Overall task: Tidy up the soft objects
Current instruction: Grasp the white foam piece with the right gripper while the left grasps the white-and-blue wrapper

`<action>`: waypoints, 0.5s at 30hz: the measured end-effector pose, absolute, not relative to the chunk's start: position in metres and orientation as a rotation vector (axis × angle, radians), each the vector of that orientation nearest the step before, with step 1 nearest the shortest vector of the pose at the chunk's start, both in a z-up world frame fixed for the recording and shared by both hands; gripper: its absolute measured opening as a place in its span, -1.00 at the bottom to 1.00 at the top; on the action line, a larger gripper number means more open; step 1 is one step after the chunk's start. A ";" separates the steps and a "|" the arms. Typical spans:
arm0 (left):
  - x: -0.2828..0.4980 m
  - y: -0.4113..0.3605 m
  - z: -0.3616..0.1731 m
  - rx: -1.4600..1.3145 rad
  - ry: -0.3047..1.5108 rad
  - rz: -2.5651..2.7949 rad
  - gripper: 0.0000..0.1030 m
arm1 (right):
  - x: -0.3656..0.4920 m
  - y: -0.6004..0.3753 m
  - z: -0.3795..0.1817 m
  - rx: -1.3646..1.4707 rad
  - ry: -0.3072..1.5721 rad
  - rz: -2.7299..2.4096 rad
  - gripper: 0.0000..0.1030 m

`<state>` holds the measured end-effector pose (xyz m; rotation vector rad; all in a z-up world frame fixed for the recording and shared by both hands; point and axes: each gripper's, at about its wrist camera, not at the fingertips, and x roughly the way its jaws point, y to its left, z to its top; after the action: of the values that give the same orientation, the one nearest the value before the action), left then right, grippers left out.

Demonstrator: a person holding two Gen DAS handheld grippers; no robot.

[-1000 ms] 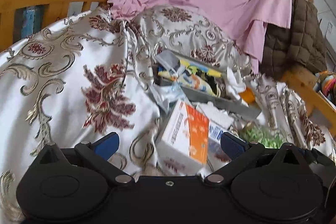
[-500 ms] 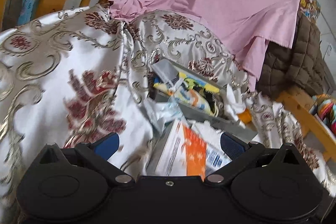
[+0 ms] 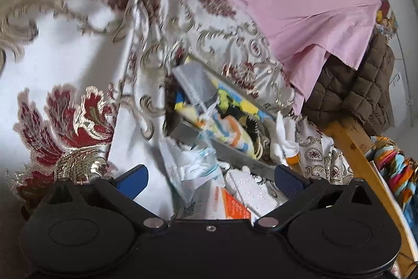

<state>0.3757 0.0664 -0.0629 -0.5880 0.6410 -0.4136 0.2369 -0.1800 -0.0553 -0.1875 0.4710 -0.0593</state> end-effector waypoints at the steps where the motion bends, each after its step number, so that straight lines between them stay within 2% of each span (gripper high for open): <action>1: 0.380 0.068 -0.066 -0.596 0.657 -0.417 0.98 | 0.237 -0.179 -0.055 -0.195 0.476 -0.062 1.00; 15: 0.405 0.056 -0.073 -0.479 0.699 -0.537 0.97 | 0.315 -0.162 -0.034 -0.453 0.627 0.031 0.99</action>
<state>0.4047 0.0559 -0.0725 -0.4795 0.6993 -0.5366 0.3154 -0.1615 -0.0345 -0.4527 0.6266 0.0312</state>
